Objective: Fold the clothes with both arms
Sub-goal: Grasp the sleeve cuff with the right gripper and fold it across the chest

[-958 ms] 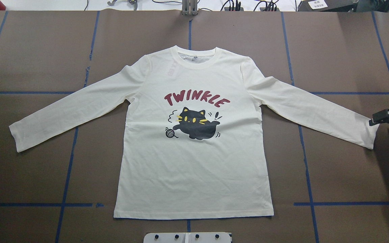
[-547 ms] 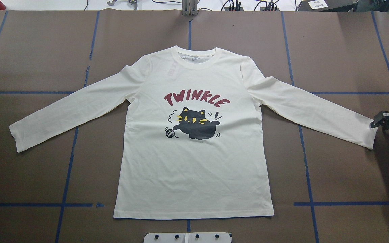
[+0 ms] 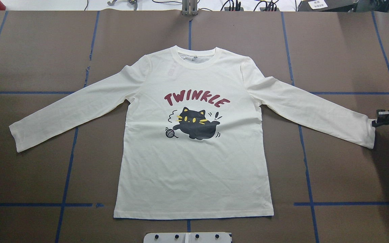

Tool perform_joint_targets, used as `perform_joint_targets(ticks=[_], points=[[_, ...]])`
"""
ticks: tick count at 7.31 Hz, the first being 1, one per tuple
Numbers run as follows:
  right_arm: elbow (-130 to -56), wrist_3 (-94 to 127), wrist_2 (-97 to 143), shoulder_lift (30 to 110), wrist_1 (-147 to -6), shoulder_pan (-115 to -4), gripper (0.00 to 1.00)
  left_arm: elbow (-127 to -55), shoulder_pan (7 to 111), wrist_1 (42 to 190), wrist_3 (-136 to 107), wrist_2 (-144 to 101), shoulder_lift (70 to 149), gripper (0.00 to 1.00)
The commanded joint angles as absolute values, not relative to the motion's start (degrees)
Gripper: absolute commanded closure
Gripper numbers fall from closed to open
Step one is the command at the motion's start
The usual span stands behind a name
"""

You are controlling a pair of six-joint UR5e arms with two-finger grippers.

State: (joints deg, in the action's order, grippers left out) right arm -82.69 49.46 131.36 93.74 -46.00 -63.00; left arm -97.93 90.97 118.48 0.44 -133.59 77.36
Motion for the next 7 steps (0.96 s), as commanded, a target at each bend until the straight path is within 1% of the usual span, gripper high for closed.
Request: perform_joint_targets(ticks=[1, 2, 3, 5, 6, 7], points=[[-90.0, 49.7, 135.8, 94.0, -46.8, -63.9, 1.0, -98.0, 91.0, 118.5, 0.4, -133.6, 77.6, 0.0], [-93.9, 53.7, 135.8, 93.2, -47.4, -63.5, 1.0, -98.3, 91.0, 118.5, 0.4, -133.6, 77.7, 0.0], [-95.5, 62.7, 135.8, 87.3, -47.5, -60.8, 1.0, -98.4, 91.0, 118.5, 0.4, -133.6, 77.8, 0.0], [-95.7, 80.3, 133.4, 74.2, -49.1, -52.2, 1.0, -98.8, 91.0, 118.5, 0.3, -133.7, 78.0, 0.0], [-95.5, 84.0, 127.8, 66.4, -54.9, -46.4, 1.0, -98.8, 91.0, 118.5, 0.3, -133.7, 78.1, 0.0], [-94.8, 84.5, 117.3, 57.3, -64.2, -38.8, 1.0, -98.8, 91.0, 118.5, 0.3, -133.7, 78.2, 0.0]])
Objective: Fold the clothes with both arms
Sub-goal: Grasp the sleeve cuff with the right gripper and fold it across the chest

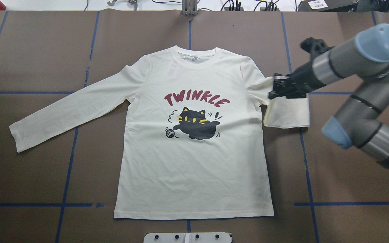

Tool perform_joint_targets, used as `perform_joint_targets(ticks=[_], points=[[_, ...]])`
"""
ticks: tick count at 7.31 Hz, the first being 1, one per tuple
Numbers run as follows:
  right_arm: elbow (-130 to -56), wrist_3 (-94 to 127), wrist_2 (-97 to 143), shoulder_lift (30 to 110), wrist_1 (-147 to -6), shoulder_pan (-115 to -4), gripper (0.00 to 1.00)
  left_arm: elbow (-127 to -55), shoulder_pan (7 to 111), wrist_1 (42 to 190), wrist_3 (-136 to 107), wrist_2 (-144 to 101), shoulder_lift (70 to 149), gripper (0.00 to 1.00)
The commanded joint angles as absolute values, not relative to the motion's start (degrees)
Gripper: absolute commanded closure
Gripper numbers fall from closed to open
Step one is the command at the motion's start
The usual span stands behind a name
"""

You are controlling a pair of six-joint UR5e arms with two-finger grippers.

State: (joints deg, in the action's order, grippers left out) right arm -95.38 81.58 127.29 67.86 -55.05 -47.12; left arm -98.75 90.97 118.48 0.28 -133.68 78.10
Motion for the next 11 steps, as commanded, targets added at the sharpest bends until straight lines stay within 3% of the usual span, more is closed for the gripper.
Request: perform_joint_targets(ticks=[1, 3, 4, 5, 7, 8, 11], points=[[-93.1, 84.7, 109.6, 49.0, -71.6, -34.2, 1.0, -98.8, 91.0, 118.5, 0.4, -133.7, 78.3, 0.0], [-78.6, 86.6, 104.6, 35.9, -71.4, -30.2, 1.0, -98.7, 90.9, 118.5, 0.4, -133.7, 78.2, 0.0], [-71.9, 86.7, 101.1, 31.8, -70.7, -28.4, 0.45, -98.6, 91.0, 118.5, 0.4, -133.7, 78.2, 0.0], [-67.1, 86.8, 98.9, 29.3, -67.3, -27.7, 0.01, -98.4, 90.7, 120.4, 0.3, -133.8, 78.3, 0.0], [-62.9, 92.2, 98.7, 24.5, -66.4, -27.1, 0.0, -98.3, 83.2, 126.0, -17.6, -135.8, 80.3, 0.0], [-66.2, 94.5, 99.2, 25.0, -66.8, -27.2, 0.0, -97.7, 77.0, 127.3, -25.1, -135.3, 81.6, 0.0], [-90.4, 93.7, 104.1, 43.9, -72.9, -33.4, 0.0, -92.2, 63.8, 127.3, -47.6, -127.5, 89.1, 0.0]])
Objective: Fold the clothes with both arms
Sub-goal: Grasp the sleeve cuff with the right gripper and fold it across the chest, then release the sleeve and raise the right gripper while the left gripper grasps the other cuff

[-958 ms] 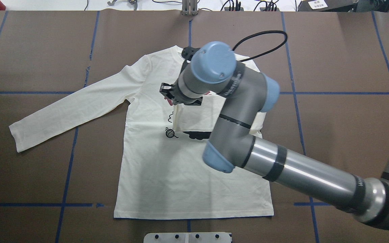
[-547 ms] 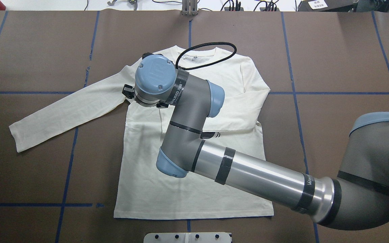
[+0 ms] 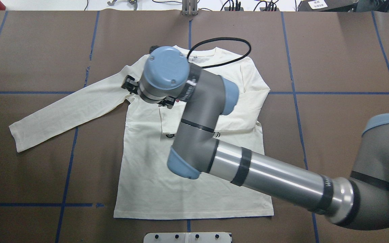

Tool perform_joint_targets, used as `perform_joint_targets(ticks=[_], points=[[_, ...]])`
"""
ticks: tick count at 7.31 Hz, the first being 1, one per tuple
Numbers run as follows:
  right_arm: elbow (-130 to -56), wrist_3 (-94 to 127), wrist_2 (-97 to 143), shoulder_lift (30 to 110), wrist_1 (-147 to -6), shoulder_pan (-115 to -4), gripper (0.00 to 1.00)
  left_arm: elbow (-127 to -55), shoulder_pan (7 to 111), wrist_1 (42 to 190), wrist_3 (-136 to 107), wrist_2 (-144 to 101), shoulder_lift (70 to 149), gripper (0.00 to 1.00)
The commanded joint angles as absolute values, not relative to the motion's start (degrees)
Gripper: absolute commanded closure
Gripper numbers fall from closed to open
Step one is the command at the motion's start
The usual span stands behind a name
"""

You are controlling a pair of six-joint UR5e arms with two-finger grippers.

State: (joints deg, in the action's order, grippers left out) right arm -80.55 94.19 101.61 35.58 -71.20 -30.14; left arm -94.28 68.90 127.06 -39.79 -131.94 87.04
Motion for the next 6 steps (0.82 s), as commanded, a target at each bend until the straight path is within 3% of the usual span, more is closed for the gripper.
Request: perform_joint_targets(ticks=[1, 2, 4, 6], points=[[-95.1, 93.0, 108.2, 49.5, -72.8, -36.8, 0.0, -91.2, 60.4, 127.0, -48.5, -123.4, 90.4, 0.0], [-97.8, 91.1, 110.5, 52.8, -72.8, -39.2, 0.0, -89.1, 59.9, 127.3, -49.3, -123.0, 91.7, 0.02], [-99.8, 90.5, 110.7, 56.3, -72.4, -39.2, 0.0, -88.2, 58.3, 127.3, -49.9, -123.0, 91.8, 0.16], [-99.6, 90.5, 109.5, 56.4, -72.4, -37.5, 0.0, -87.9, 56.8, 126.7, -50.2, -123.3, 90.8, 0.17]])
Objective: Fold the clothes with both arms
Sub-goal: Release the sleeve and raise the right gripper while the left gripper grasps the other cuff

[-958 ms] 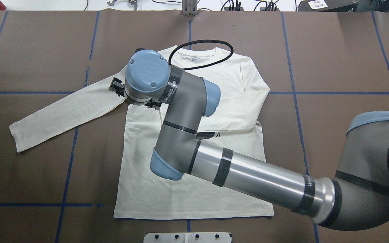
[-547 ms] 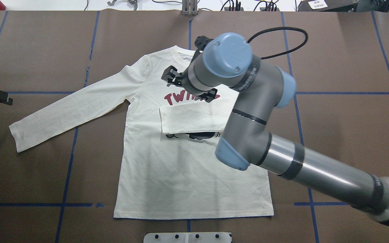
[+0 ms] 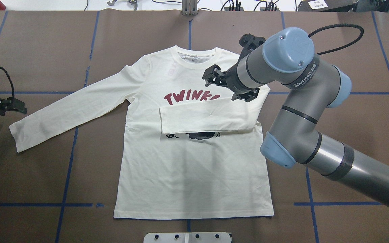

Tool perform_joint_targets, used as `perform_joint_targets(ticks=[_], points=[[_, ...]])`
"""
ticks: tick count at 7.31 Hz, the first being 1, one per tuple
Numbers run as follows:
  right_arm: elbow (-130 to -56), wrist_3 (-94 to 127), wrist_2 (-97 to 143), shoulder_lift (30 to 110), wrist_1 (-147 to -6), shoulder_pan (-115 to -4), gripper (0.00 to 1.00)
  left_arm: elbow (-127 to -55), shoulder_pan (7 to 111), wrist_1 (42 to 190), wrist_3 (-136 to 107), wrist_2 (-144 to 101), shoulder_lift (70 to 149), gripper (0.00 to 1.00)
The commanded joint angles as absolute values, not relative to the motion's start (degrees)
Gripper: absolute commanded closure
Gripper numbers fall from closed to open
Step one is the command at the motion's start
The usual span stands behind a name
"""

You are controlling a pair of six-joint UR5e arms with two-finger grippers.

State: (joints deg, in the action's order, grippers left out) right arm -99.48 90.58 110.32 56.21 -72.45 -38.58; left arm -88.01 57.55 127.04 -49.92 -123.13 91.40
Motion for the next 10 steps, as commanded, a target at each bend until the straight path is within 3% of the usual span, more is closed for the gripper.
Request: perform_joint_targets(ticks=[1, 4, 5, 7, 8, 10], points=[[-99.8, 90.5, 109.6, 56.4, -72.3, -37.5, 0.0, -88.0, 56.1, 126.6, -50.2, -123.5, 90.0, 0.19], [-100.5, 90.5, 109.6, 56.3, -72.4, -37.5, 0.0, -87.5, 54.1, 126.5, -51.8, -123.4, 89.8, 0.27], [-101.3, 90.5, 109.7, 56.6, -72.5, -37.6, 0.0, -87.5, 53.3, 126.5, -52.4, -123.4, 89.7, 0.42], [-102.0, 90.5, 109.8, 56.6, -72.6, -37.7, 0.0, -87.5, 53.0, 126.0, -52.6, -123.3, 89.6, 0.95], [-102.6, 90.6, 109.8, 56.8, -72.7, -37.8, 0.0, -88.9, 53.0, 123.6, -52.6, -123.4, 89.7, 1.0], [-103.1, 90.6, 109.9, 56.8, -72.7, -37.9, 0.0, -93.1, 53.0, 120.6, -52.4, -125.4, 90.3, 1.0]])
